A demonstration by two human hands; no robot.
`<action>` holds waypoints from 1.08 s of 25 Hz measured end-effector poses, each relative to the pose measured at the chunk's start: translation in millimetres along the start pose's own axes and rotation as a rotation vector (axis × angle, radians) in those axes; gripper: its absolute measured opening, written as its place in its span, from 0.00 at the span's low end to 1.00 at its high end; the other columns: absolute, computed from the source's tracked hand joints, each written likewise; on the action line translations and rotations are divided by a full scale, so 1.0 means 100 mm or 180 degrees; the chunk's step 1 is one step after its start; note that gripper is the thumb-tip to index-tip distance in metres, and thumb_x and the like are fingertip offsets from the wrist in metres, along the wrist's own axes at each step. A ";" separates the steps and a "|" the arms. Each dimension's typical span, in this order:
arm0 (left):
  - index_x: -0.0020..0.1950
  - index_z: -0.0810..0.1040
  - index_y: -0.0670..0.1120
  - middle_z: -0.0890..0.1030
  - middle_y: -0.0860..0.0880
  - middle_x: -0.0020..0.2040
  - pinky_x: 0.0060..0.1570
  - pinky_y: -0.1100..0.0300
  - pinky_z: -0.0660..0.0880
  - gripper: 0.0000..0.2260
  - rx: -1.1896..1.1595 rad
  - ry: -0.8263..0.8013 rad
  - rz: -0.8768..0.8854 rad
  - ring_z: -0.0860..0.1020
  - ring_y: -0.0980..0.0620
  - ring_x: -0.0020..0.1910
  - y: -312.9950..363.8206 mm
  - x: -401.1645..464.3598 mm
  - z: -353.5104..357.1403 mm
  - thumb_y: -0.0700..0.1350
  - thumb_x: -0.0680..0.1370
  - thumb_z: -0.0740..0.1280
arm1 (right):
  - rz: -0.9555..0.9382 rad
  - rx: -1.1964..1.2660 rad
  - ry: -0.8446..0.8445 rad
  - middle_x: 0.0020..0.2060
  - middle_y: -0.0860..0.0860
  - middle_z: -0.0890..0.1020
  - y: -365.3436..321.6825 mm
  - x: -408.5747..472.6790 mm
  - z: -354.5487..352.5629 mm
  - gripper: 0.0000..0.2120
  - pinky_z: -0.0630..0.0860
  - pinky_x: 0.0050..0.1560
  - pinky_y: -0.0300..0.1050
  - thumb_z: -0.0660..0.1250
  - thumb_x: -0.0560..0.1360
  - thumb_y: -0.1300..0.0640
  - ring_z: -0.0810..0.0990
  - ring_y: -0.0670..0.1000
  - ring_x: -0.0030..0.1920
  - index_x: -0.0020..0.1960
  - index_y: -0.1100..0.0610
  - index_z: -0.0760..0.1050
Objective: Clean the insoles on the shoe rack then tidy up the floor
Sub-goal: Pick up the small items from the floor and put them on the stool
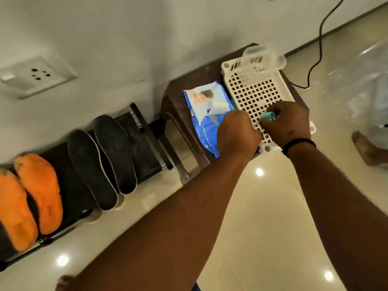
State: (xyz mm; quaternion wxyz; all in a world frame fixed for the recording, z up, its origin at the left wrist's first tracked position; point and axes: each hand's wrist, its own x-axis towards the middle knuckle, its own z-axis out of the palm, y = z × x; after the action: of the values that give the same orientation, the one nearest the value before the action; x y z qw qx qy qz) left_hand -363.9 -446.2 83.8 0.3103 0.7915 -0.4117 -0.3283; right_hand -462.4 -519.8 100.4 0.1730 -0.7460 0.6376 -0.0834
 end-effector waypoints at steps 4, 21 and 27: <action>0.48 0.81 0.42 0.83 0.45 0.49 0.43 0.55 0.76 0.09 0.0455 0.0126 0.0151 0.81 0.45 0.50 0.09 0.41 0.26 0.44 0.70 0.74 | 0.0058 0.0022 0.0050 0.47 0.54 0.84 0.39 0.25 0.07 0.10 0.77 0.51 0.47 0.71 0.68 0.57 0.81 0.54 0.49 0.49 0.55 0.83; 0.49 0.80 0.51 0.82 0.51 0.50 0.49 0.55 0.67 0.06 0.1097 0.0560 0.1191 0.76 0.46 0.57 0.08 0.69 0.06 0.50 0.74 0.69 | -0.0368 -0.0861 -0.0143 0.59 0.59 0.77 -0.03 0.74 0.11 0.23 0.74 0.60 0.56 0.73 0.68 0.57 0.72 0.63 0.62 0.62 0.52 0.77; 0.41 0.80 0.51 0.80 0.52 0.41 0.43 0.52 0.70 0.04 0.0635 0.1267 0.0503 0.76 0.44 0.46 -0.74 0.24 -0.92 0.46 0.68 0.68 | -0.1016 -0.0303 -0.0228 0.49 0.59 0.84 -1.43 0.08 0.47 0.11 0.72 0.52 0.45 0.67 0.70 0.59 0.80 0.61 0.53 0.51 0.58 0.82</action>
State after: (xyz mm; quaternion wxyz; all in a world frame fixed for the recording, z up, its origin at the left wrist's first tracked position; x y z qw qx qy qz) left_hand -248.7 -411.8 75.9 0.3304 0.8327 -0.4334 -0.0982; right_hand -313.1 -502.1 108.1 0.1446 -0.8477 0.5076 -0.0529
